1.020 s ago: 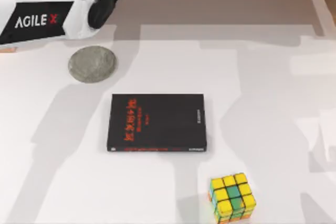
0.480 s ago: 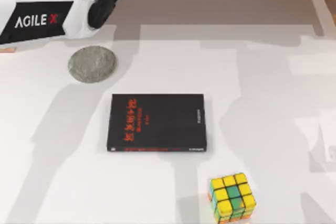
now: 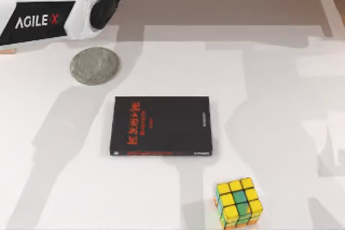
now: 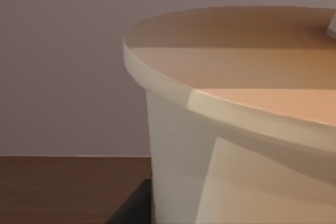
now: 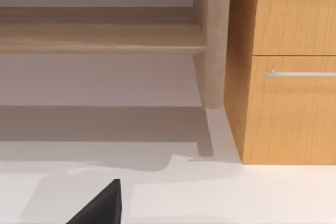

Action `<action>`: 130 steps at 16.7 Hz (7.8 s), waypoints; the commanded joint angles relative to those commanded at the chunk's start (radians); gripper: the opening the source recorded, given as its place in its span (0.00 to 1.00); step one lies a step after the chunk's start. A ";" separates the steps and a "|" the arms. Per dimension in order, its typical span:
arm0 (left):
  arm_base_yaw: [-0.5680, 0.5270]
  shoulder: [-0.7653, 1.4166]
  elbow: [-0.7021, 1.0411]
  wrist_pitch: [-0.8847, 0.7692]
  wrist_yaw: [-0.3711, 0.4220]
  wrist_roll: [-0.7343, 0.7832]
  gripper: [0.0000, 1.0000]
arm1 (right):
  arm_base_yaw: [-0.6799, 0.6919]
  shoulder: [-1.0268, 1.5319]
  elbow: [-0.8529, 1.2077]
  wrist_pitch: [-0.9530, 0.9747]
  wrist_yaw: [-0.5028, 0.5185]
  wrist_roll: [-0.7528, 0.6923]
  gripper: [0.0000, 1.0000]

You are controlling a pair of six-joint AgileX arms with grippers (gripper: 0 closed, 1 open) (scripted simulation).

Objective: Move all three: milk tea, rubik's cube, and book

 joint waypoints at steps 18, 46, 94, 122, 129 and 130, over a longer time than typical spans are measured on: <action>-0.071 -0.276 -0.367 0.102 -0.060 -0.008 0.00 | 0.000 0.000 0.000 0.000 0.000 0.000 1.00; 0.086 -0.085 -0.659 0.483 0.095 -0.020 0.00 | 0.000 0.000 0.000 0.000 0.000 0.000 1.00; 0.059 -0.246 -0.809 0.485 0.061 -0.024 1.00 | 0.000 0.000 0.000 0.000 0.000 0.000 1.00; 0.283 -1.525 -1.272 -0.274 0.242 -0.005 1.00 | 0.000 0.000 0.000 0.000 0.000 0.000 1.00; 0.377 -2.046 -1.474 -0.571 0.330 0.002 1.00 | 0.000 0.000 0.000 0.000 0.000 0.000 1.00; 0.386 -2.086 -1.490 -0.596 0.337 0.002 1.00 | 0.000 0.000 0.000 0.000 0.000 0.000 1.00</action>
